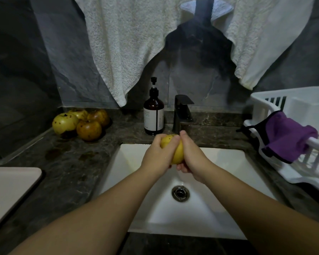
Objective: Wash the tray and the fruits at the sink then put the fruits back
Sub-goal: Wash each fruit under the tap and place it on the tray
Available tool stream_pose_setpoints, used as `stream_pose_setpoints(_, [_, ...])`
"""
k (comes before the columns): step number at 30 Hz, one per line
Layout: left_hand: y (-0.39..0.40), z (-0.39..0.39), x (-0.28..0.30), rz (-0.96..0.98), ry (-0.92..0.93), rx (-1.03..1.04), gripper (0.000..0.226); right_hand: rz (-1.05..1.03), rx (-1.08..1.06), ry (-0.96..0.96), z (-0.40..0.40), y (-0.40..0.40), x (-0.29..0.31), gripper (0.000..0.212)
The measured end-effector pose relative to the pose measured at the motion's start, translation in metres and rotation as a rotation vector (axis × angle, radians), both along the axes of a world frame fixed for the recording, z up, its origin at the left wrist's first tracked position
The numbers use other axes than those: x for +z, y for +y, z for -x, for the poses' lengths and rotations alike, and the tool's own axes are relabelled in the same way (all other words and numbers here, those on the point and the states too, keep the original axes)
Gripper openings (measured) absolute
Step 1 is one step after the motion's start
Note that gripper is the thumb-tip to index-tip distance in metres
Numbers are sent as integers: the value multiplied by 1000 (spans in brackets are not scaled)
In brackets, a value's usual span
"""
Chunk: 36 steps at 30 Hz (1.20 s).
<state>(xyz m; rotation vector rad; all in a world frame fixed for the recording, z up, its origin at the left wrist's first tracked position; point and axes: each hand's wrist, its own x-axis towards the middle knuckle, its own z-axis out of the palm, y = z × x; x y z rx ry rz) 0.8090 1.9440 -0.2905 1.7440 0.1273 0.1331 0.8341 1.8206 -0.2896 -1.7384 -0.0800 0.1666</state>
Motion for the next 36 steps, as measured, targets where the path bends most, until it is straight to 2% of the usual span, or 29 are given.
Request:
stream_pose_setpoints(1, [0, 1, -1, -28, -28, 4, 54, 2, -17, 39, 1, 1, 2, 47])
stream_pose_setpoints(2, [-1, 1, -1, 12, -14, 1, 54, 70, -15, -7, 2, 1, 2, 48])
stream_pose_setpoints(5, [0, -1, 0, 390, 161, -22, 45, 193, 82, -254, 5, -5, 0, 42])
stream_pose_setpoints(7, [7, -3, 3, 631, 284, -75, 52, 83, 169, -250, 7, -11, 1, 42])
stream_pose_setpoints(9, [15, -3, 6, 778, 350, -109, 60, -68, 196, -173, 6, -15, 4, 39])
stream_pose_setpoints(13, [19, -3, 5, 788, 382, -127, 65, -288, 184, 30, 3, -19, 4, 33])
stream_pose_setpoints(17, [17, -6, 4, 783, 389, -127, 59, -318, 83, 102, 3, -18, 4, 21])
stream_pose_setpoints(21, [17, -7, 1, 761, 355, -121, 49, -324, 80, 130, 1, -17, 5, 31])
stream_pose_setpoints(23, [15, -5, 2, 763, 357, -116, 49, -312, 62, 108, 4, -15, 6, 28])
stream_pose_setpoints(25, [14, -6, 4, 798, 350, -97, 50, -254, 55, 10, 6, -13, 6, 24])
stream_pose_setpoints(27, [15, -6, 6, 854, 341, -81, 52, -134, 42, -119, 9, -12, 7, 29])
stream_pose_setpoints(32, [21, -5, 8, 940, 320, -51, 56, 419, 94, -496, 14, -10, -1, 56])
stream_pose_setpoints(36, [24, -6, 7, 951, 310, 2, 57, 523, 132, -592, 16, -10, 0, 49])
